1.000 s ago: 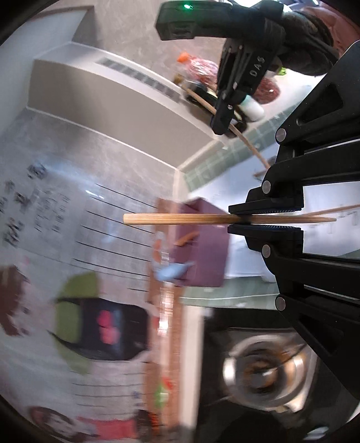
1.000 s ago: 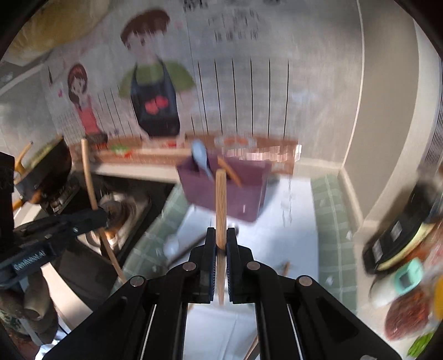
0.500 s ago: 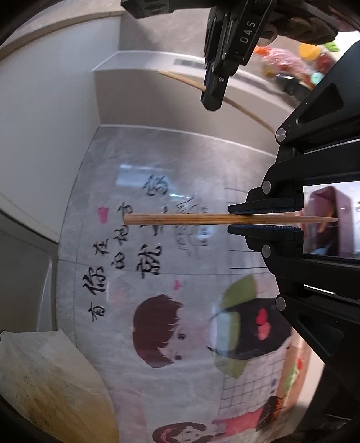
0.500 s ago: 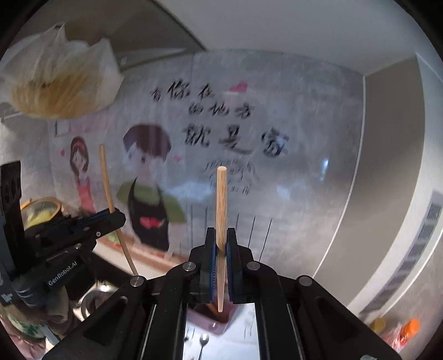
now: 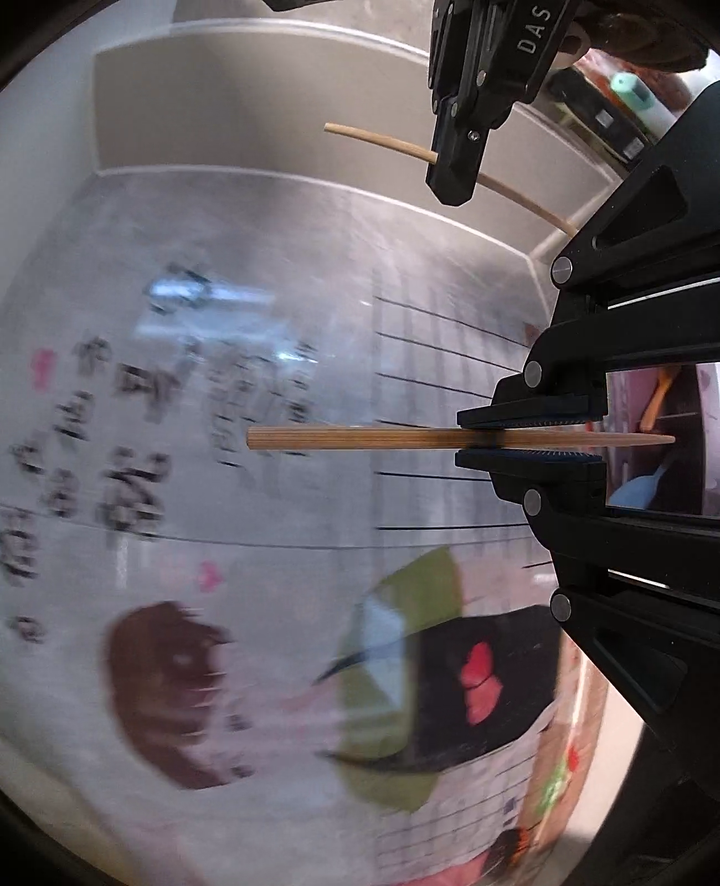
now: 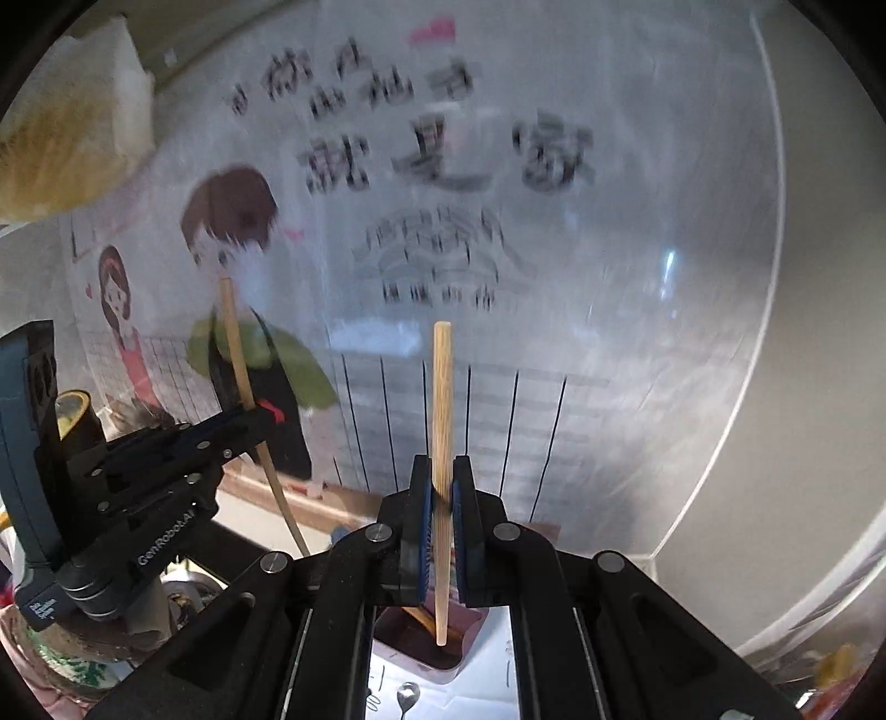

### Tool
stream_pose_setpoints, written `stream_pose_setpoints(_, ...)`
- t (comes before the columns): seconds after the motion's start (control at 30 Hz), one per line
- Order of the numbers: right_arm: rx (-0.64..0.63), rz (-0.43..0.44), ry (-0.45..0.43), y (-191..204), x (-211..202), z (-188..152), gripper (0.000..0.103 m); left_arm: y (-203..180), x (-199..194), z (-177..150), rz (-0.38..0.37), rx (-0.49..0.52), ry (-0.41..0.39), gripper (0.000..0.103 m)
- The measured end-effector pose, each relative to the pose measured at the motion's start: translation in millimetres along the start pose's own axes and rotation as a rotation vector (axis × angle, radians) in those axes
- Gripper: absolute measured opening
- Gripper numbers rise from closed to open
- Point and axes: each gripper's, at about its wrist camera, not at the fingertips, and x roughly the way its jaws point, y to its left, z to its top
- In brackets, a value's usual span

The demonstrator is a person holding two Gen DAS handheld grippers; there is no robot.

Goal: Organize utensils
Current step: 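Lift both chopsticks upright and carry them above the purple caddy, then lower both chopsticks into the caddy and open both tools, then move left tool to a wooden chopstick while right tool closes on the white-knobbed spoon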

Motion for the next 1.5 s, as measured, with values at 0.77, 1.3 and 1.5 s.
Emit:
stream_pose_setpoints(0.77,0.054,0.048,0.303,-11,128,-89,0.057,37,88,-86,-0.01,-0.127,0.28,0.065)
stream_pose_setpoints(1.3,-0.041,-0.079,0.231,-11,12,-142,0.089,7,-37,-145,0.081,-0.064,0.328,0.075)
stream_pose_setpoints(1.5,-0.02,-0.106,0.274,-20,-13,-183,0.097,0,-67,-188,0.074,-0.081,0.392,0.075)
